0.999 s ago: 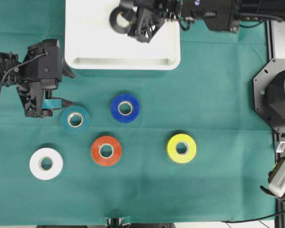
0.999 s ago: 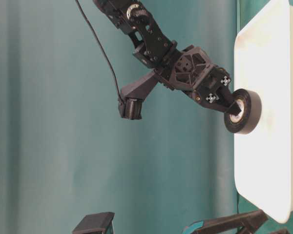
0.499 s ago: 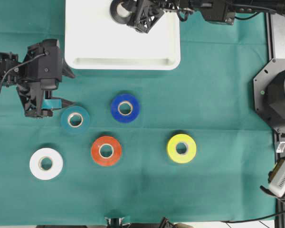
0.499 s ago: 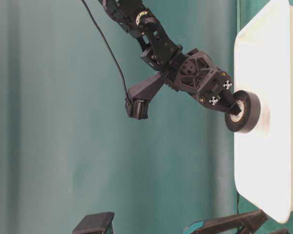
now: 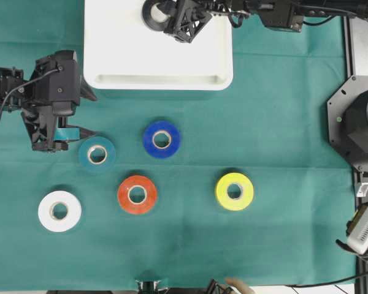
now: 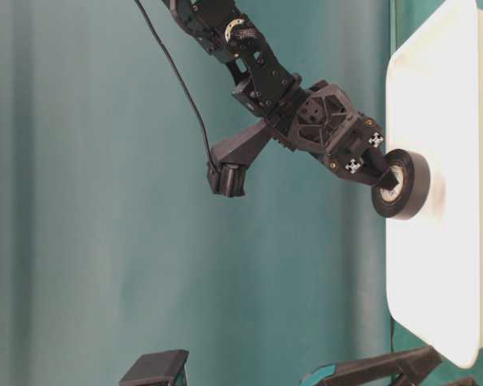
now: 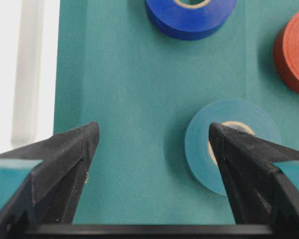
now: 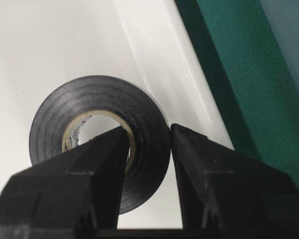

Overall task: Put the tape alternately from left to right into the white case.
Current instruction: 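Carry the black roll to the white tray and release it, then raise the right gripper and withdraw it from the tray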

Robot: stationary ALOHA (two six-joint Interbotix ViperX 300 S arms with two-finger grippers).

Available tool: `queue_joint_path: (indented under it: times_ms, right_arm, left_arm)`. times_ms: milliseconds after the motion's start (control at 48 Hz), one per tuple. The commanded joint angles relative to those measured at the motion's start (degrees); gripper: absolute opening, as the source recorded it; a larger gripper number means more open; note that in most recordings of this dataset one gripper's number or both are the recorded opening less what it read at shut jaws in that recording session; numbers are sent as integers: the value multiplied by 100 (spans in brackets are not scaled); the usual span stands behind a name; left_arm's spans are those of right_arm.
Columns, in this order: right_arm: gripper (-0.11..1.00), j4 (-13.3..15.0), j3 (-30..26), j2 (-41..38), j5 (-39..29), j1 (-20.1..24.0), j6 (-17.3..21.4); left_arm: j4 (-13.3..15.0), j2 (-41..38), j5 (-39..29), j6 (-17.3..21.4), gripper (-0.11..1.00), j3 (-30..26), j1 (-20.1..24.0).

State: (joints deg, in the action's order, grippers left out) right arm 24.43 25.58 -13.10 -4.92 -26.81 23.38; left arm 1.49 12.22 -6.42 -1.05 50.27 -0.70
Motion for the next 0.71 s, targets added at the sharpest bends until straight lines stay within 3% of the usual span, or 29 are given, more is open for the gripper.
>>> queue_joint_path:
  times_ms: [0,62,125,395,687]
  right_arm:
    - [2,9,-123,97,44,-18,9]
    - [3,9,-123,97,26,-9,18]
    - [13,0,-114,97,26,-18,26]
    - [87,9,-88,97,18,-9,18]
    - [87,9,-70,105,18,-9,18]
  left_arm:
    - [9,53,26,9,93,-70,-9]
    - [9,53,26,9,93,-62,-9]
    - [9,53,26,9,93,-62,0]
    - [9,53,26,9,93,-88,0]
    - [9,53,35,9,93,-97,0]
